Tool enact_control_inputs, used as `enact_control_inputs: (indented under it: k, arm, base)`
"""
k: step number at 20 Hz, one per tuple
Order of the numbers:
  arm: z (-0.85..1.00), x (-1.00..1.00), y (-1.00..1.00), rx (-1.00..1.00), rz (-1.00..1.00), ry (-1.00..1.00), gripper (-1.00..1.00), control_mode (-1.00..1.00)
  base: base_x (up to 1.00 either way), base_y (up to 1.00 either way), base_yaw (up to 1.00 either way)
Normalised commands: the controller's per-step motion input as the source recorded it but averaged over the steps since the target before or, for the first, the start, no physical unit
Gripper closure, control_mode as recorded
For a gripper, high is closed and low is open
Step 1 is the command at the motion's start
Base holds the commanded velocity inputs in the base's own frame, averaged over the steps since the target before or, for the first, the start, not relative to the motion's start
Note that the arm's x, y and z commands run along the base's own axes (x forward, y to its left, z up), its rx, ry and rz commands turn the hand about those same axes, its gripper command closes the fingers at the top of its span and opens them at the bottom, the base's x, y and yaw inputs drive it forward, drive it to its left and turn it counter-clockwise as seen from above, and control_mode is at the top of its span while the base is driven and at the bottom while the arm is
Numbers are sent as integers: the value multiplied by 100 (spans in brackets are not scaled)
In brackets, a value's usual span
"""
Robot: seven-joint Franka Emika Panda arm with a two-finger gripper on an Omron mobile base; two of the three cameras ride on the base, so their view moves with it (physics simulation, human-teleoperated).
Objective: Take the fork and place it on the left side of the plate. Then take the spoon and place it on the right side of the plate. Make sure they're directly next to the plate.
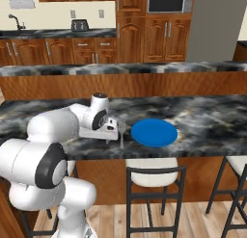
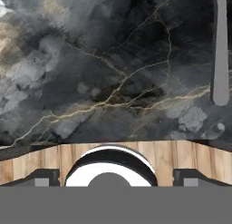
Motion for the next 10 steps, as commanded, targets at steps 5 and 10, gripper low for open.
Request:
enact_control_inputs:
  k: [5, 10]
  arm:
    - [28, -85, 54, 0, -13, 0, -100, -100]
    - [49, -61, 28, 0, -6, 5, -100, -100]
  base:
    - [0, 0, 0]
    - [0, 0, 0]
